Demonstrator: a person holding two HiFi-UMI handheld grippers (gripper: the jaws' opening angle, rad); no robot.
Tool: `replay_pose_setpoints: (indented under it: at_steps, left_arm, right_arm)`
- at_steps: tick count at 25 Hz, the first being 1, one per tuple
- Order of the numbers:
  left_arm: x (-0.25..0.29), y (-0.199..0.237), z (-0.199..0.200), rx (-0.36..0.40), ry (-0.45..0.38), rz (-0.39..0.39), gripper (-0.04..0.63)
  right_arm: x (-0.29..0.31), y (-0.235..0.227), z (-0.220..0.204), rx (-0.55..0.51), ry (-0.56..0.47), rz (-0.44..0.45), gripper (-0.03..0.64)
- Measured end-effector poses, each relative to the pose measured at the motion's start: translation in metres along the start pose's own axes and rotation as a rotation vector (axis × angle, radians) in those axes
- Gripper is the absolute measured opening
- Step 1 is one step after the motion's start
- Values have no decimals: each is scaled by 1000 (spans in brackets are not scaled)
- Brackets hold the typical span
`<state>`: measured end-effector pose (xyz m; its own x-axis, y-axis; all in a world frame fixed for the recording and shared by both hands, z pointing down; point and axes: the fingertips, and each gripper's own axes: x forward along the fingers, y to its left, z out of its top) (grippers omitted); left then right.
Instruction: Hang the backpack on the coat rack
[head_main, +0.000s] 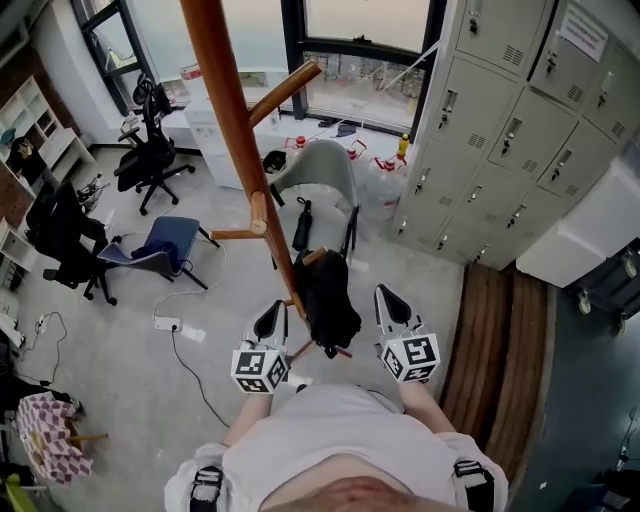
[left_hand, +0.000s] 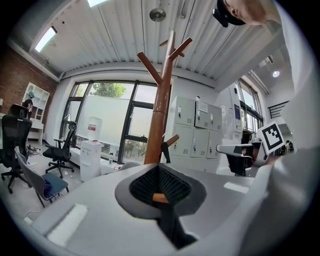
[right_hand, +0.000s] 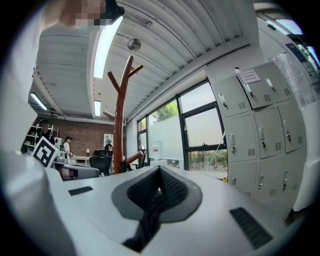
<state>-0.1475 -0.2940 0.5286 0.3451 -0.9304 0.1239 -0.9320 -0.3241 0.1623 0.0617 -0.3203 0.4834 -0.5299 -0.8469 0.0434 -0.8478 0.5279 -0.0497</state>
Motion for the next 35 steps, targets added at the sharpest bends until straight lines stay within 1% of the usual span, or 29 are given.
replay_pose_setpoints:
  at_steps: [5, 8, 10, 13, 17, 22, 35]
  left_arm:
    - [2, 0, 4, 10, -10, 7, 12]
    - [3, 0, 5, 12, -10, 8, 12]
    - [5, 0, 4, 13, -11, 7, 12]
    - [7, 1, 3, 15, -8, 6, 12]
    - [7, 1, 2, 14, -5, 5, 12]
    - [7, 2, 3, 7, -6, 1, 12]
    - [6, 1, 1, 0, -6, 0, 12]
  right_arm:
    - [-1, -9, -7, 37, 11, -44, 8]
    - [-1, -9, -10, 19, 22, -57, 8]
    - [0, -8, -12, 0, 27, -58, 8]
    - [2, -8, -14, 10, 30, -59, 8]
    - [5, -6, -14, -10, 40, -64, 8]
    - [8, -6, -18, 30, 49, -64, 8]
    - [8, -12, -24, 70, 63, -74, 8]
